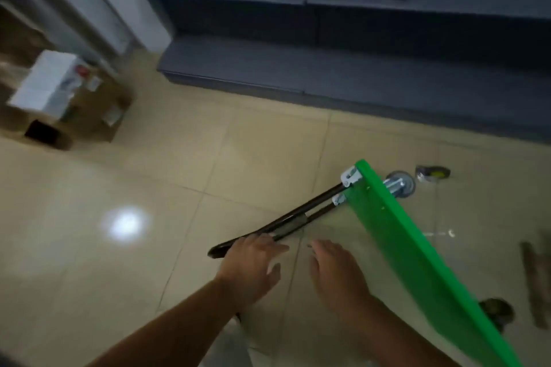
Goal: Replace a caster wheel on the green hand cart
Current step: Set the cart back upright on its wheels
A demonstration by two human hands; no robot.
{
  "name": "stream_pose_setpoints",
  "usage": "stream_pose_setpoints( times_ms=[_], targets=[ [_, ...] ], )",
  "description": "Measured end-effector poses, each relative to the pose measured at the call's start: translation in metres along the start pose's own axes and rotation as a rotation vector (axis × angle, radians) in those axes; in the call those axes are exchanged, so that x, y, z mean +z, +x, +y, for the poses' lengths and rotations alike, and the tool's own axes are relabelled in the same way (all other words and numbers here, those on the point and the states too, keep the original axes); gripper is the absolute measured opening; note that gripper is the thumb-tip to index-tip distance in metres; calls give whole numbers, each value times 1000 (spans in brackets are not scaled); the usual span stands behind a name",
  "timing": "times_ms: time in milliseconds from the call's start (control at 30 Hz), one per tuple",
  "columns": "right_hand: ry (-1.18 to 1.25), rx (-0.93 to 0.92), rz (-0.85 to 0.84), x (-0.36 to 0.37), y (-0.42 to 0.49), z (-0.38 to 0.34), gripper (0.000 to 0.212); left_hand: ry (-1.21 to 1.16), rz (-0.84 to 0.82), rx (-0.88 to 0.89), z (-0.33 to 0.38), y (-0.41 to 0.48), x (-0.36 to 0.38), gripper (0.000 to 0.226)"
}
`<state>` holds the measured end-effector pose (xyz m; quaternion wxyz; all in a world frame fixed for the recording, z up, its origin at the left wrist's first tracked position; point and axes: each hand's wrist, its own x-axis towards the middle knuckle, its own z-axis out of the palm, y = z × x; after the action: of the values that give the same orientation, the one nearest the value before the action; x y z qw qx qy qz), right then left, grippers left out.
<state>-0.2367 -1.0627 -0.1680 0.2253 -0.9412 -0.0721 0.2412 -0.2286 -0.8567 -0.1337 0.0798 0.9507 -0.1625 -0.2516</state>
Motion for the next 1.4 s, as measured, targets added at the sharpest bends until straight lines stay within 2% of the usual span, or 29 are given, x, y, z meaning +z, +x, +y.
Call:
stream_pose_setpoints(
  times_ms=[100, 167, 333, 500, 633, 700, 767, 800, 833, 1000, 1133, 1267, 1400],
  targets=[
    [74, 147, 3, 51, 30, -29, 36, 62, -117, 114, -57, 24, 29, 49],
    [141, 214, -8, 87, 51, -45, 36, 65, -131, 167, -88, 38, 56, 49],
    [355, 341, 19, 186, 97, -62, 40, 44, -61, 102, -153, 62, 131, 53],
    [474, 423, 42, 265, 132, -58, 51, 170, -146, 103, -207, 70, 186, 77],
    [692, 463, 66, 304, 152, -60, 56, -15, -172, -21, -241, 74, 216, 103],
    [812, 491, 79, 316, 161, -63, 51, -44, -221, -91, -254, 76, 232, 93],
    [888, 504, 70, 323, 169, -65, 47, -82, -236, -156, -261, 83, 247, 60],
    [912, 506, 69, 326, 172, -66, 47, -95, -213, -188, -261, 87, 251, 43],
    [931, 505, 77, 327, 173, -66, 46, -92, -196, -210, -261, 90, 254, 36],
    [1041, 479, 126, 324, 158, -68, 45, -99, -114, -101, -247, 89, 240, 41],
    [1101, 509, 147, 323, 126, -67, 47, -262, -37, -21, -202, 91, 191, 45],
    [1134, 741, 93, 344, 77, -61, 54, -252, 14, -19, -138, 97, 133, 43],
    [1326, 1012, 25, 382, 39, -67, 64, -288, -20, -68, -77, 102, 82, 43]
  ],
)
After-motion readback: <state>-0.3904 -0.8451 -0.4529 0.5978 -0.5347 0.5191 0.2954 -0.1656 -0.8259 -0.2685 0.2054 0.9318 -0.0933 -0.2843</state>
